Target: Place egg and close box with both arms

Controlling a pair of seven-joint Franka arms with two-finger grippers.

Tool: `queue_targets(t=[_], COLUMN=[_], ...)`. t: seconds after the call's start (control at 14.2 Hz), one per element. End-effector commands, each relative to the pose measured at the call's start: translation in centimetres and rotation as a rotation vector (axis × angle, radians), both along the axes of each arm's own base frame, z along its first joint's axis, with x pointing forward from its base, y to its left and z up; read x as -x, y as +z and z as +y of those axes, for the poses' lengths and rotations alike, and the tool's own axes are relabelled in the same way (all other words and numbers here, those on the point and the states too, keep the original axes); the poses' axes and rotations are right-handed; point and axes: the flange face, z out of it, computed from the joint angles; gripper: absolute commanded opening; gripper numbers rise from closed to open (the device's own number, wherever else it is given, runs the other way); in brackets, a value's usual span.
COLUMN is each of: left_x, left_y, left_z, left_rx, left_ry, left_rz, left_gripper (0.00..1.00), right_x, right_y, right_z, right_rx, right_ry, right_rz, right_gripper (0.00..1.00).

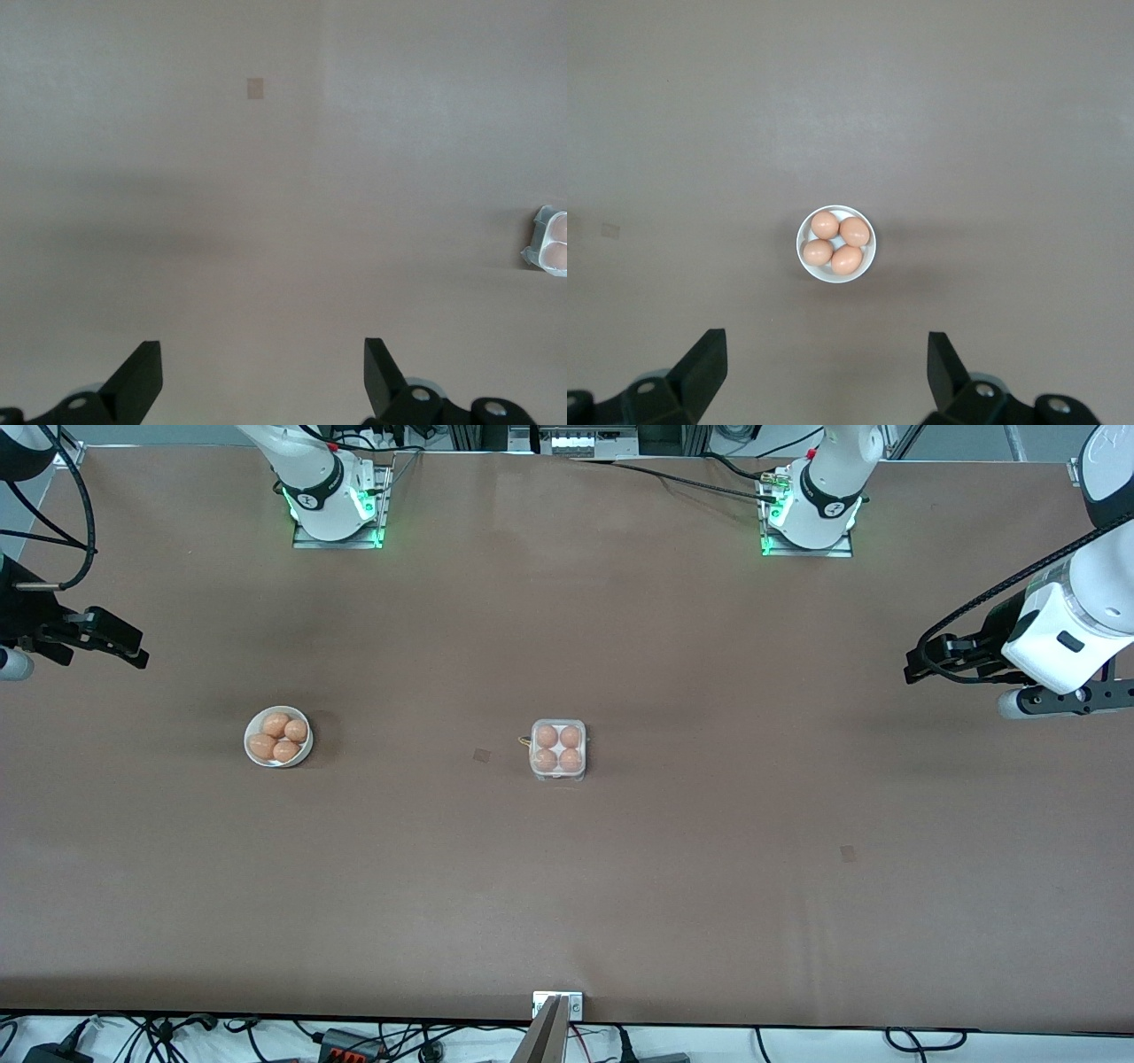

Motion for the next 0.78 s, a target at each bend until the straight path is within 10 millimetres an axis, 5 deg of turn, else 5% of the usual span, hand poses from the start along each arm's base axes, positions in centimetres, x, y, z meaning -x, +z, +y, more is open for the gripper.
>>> queue_targets(t=[0.0,0.71], left_x=[0.61,0.6], left_y=[0.18,0.18], left_z=[0.18,0.27], left_rx=[-0.017,-0.015], left_ry=[-0.022,-0.044], left_rz=[-0.011,-0.012], left_gripper=[1.0,1.0], right_x=[0.97,1.01], right_y=[-0.02,0.07], right_z=[-0.03,-0.07], right_rx=[-0.006,-0.002], right_ry=[0.01,0.01], right_rz=[0.0,-0.002], right_gripper=[1.0,1.0])
